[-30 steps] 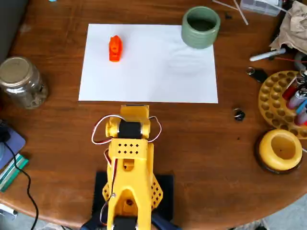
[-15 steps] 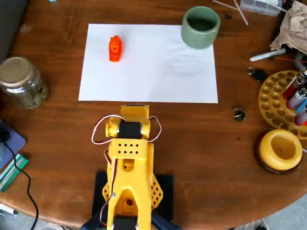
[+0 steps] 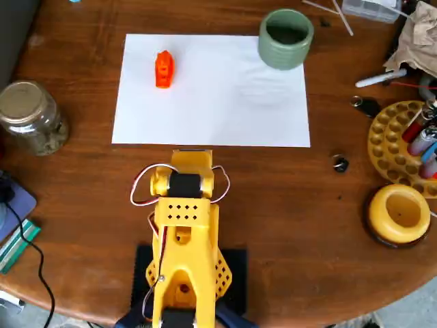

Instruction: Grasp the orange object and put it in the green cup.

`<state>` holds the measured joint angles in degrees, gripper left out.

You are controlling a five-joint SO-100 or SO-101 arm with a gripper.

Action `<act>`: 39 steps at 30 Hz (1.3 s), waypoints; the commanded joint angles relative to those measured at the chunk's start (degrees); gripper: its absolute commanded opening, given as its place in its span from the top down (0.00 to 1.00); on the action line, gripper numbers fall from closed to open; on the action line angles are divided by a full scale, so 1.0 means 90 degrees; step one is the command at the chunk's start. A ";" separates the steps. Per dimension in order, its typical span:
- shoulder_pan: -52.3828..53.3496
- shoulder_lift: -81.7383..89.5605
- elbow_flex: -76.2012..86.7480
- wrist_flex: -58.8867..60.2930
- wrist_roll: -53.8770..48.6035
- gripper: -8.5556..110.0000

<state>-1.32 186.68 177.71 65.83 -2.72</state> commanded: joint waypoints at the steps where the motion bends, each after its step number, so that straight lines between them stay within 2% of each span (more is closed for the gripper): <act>1: -0.0010 0.0010 -0.0020 -0.0068 0.0000 0.93; 9: -0.0010 0.0010 -0.0020 -0.0127 0.0020 0.93; 12: 0.0029 0.0010 -0.0020 -0.0635 0.0107 0.93; 13: 0.0059 0.0010 -0.0020 -0.0869 0.0459 0.93; 17: 0.0117 0.0010 -0.0020 -0.2197 0.3320 0.93; 20: -0.0059 0.0010 -0.0020 -0.2568 0.5391 0.93; 24: -0.0400 -0.0098 -0.0020 -0.3193 0.7041 0.93; 29: -0.0811 -0.1475 -0.0020 -0.5244 0.8301 0.93; 35: -0.1104 -0.4980 -0.0215 -0.8623 0.9004 0.93; 39: -0.1221 -0.6748 -0.0996 -0.9434 0.9150 0.93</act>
<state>-11.60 136.23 174.29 -13.62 79.01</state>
